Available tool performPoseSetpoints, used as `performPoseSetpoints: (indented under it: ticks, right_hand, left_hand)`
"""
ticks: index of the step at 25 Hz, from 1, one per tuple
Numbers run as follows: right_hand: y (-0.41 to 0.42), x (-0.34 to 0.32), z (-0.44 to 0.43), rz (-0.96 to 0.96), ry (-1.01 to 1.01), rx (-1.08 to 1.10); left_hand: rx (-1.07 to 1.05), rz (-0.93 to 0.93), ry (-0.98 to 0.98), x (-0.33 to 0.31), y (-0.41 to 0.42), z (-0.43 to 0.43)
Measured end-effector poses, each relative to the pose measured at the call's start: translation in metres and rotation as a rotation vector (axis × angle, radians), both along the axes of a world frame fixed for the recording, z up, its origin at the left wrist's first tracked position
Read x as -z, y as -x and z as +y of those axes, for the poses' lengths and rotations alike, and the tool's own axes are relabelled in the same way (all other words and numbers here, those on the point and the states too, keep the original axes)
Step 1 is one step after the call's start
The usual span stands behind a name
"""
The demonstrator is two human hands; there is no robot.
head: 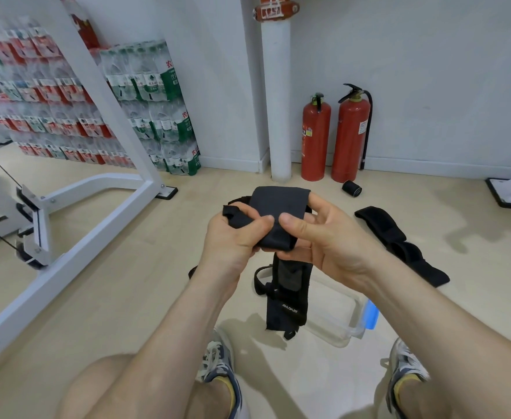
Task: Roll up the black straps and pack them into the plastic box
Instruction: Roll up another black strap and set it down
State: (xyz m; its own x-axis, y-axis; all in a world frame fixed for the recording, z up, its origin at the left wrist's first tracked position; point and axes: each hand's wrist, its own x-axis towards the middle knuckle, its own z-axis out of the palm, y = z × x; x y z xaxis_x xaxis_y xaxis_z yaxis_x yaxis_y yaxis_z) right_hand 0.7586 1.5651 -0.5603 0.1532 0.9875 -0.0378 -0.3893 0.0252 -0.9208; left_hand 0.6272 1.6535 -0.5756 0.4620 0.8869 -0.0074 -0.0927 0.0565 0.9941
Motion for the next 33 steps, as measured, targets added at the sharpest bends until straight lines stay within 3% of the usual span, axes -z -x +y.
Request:
performPoseSetpoints:
  ticks: [3, 6, 8, 12, 20, 23, 27, 29, 33]
  right_hand:
    - [0.002, 0.002, 0.001, -0.053, 0.052, 0.069]
    - [-0.004, -0.008, 0.000, 0.093, 0.107, 0.114]
    - [-0.006, -0.014, -0.003, 0.164, 0.141, 0.079]
    - [0.001, -0.014, -0.001, 0.080, 0.208, 0.095]
    - [0.017, 0.003, 0.004, -0.323, 0.116, 0.271]
    - [0.005, -0.002, 0.006, -0.311, 0.099, 0.327]
    - [-0.010, -0.021, -0.005, -0.301, 0.142, 0.166]
    - [-0.018, -0.028, -0.012, -0.232, 0.182, 0.165]
    - [-0.036, -0.039, -0.020, 0.023, 0.184, 0.207]
  left_hand:
    - [0.029, 0.043, -0.030, 0.003, 0.003, 0.001]
    - [0.383, -0.205, 0.048, -0.002, 0.018, 0.009]
    - [0.494, -0.203, 0.003, -0.005, 0.022, 0.013]
    - [0.323, -0.090, -0.122, 0.002, 0.009, 0.008]
    - [-0.071, -0.129, 0.046, 0.006, -0.012, -0.018]
    - [0.019, -0.094, 0.097, 0.004, -0.011, -0.023]
    - [0.119, -0.150, 0.314, -0.006, -0.008, -0.020]
    - [0.065, -0.035, 0.455, 0.002, -0.008, -0.015]
    - [0.149, 0.537, 0.612, 0.038, 0.001, -0.017]
